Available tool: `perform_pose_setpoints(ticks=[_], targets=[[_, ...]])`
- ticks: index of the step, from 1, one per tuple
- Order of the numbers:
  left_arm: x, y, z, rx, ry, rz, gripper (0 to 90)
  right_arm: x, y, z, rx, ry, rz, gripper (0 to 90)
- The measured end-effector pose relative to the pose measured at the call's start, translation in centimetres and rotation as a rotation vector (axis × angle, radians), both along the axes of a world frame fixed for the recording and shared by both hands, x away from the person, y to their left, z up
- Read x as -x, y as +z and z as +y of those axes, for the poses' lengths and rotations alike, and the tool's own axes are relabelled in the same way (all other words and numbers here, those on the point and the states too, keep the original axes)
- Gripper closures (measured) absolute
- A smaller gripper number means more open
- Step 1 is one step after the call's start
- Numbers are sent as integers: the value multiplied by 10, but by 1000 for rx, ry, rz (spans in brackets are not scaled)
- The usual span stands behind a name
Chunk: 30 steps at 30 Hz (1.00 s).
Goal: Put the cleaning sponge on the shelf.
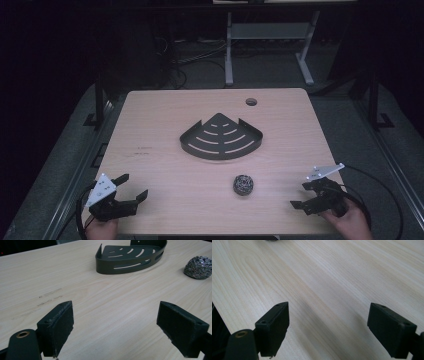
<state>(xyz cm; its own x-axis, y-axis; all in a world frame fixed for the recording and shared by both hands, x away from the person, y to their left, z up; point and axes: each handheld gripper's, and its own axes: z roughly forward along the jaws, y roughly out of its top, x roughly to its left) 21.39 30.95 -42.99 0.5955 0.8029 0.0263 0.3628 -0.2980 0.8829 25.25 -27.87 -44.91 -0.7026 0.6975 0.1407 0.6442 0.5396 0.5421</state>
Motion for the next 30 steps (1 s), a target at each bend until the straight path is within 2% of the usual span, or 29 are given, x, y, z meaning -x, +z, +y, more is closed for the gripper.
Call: perform_pose_setpoints(ticks=[7,10,12,30], targets=[[-1,-1,-2,7,-10,2,134,0,2,11,16,30,2,172],[-1,-1,-2,-11,-16,6,134,-1,4,18,23,48,6,169],[0,-1,-2,-5,-18,0,134,0,7,24,35,64,-2,168],[1,0,2,2,-7,-9,134,-5,19,53,53,127,-12,168]])
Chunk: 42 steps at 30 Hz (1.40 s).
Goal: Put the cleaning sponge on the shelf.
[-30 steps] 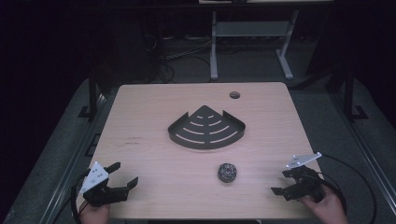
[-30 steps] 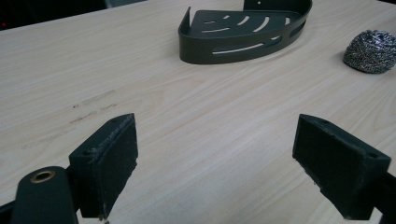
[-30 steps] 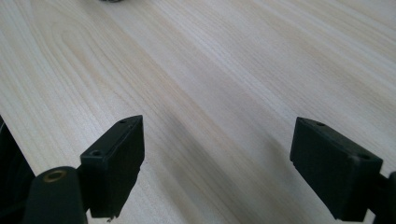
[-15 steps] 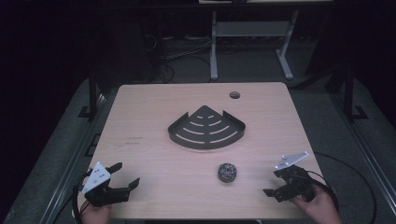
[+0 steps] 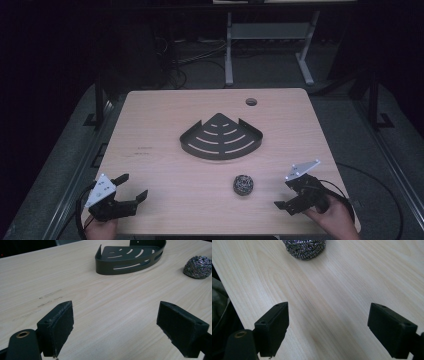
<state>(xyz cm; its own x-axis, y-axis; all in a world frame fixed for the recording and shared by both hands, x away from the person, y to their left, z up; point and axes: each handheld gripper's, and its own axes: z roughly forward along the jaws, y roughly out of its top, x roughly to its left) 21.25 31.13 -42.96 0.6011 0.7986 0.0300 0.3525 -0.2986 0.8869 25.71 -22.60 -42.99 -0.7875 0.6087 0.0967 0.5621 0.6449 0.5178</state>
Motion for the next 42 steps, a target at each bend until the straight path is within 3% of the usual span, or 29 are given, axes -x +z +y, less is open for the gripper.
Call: perform_pose_setpoints(ticks=[21,42], targets=[[0,1,0,2,1,-6,134,-9,14,27,41,79,-9,162],[1,3,1,3,0,-13,134,-20,19,56,89,152,-18,158]])
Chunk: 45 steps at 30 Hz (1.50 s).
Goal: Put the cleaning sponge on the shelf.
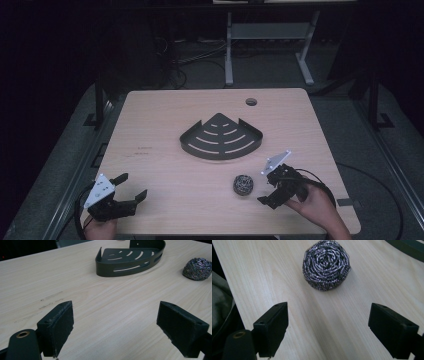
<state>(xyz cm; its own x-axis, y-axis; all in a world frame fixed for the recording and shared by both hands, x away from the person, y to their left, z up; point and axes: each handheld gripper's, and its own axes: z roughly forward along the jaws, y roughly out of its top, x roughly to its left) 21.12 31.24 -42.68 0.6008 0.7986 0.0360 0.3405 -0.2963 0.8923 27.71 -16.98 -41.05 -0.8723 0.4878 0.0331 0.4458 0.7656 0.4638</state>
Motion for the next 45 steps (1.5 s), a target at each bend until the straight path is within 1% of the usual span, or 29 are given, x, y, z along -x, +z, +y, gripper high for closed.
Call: perform_pose_setpoints(ticks=[7,10,12,23,26,32,35,45], targets=[[0,0,0,-1,-1,1,134,-2,2,9,1,19,1,155],[-1,0,-1,-2,-2,1,134,-6,1,15,9,30,16,150],[-1,0,0,1,0,1,134,-8,1,18,16,37,14,150],[0,0,0,6,-2,-1,134,-14,-1,32,43,66,36,149],[0,1,0,0,-4,1,134,-19,-2,40,55,73,48,149],[0,1,1,6,0,-2,134,-27,-6,48,72,85,69,149],[0,1,2,7,1,-3,134,-31,-9,51,70,92,80,149],[0,1,2,6,1,-4,134,-39,-18,59,97,97,104,154]])
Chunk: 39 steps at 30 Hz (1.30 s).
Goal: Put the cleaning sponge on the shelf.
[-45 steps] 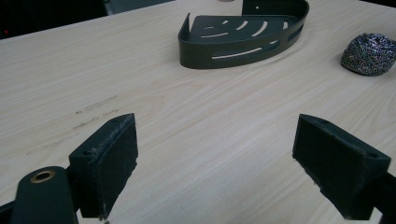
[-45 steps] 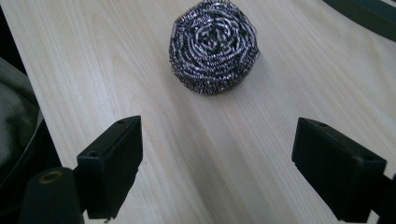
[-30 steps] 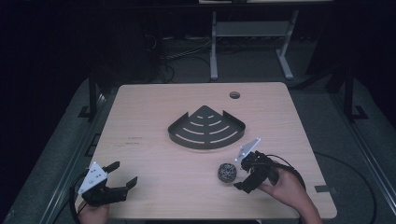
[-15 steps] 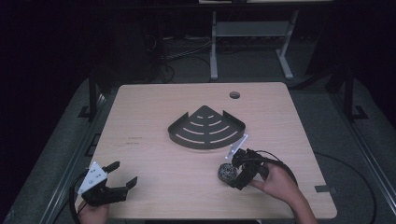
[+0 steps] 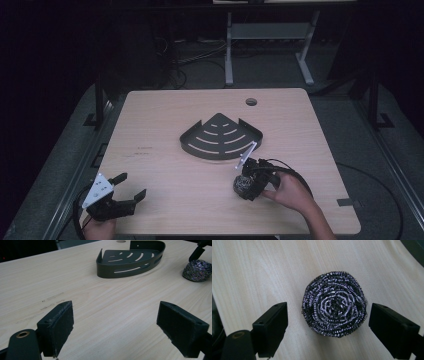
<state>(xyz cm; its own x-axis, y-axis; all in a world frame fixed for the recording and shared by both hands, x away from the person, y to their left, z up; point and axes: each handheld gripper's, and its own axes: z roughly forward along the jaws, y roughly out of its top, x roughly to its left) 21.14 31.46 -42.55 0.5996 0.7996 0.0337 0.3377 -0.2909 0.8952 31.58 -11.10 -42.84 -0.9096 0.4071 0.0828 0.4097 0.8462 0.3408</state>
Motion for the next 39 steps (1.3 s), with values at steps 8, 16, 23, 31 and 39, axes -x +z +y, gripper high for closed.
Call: perform_pose_setpoints(ticks=[8,16,23,31,39], targets=[[0,0,0,1,2,0,134,-6,-7,6,20,0,11,183],[0,0,0,0,1,-1,134,-8,-8,11,12,10,16,225],[0,0,1,6,4,-3,134,-9,-11,11,39,9,18,264],[0,1,1,4,4,-5,134,-9,-12,11,40,16,24,317],[0,1,1,3,5,-6,134,-7,-11,10,39,27,20,333]])
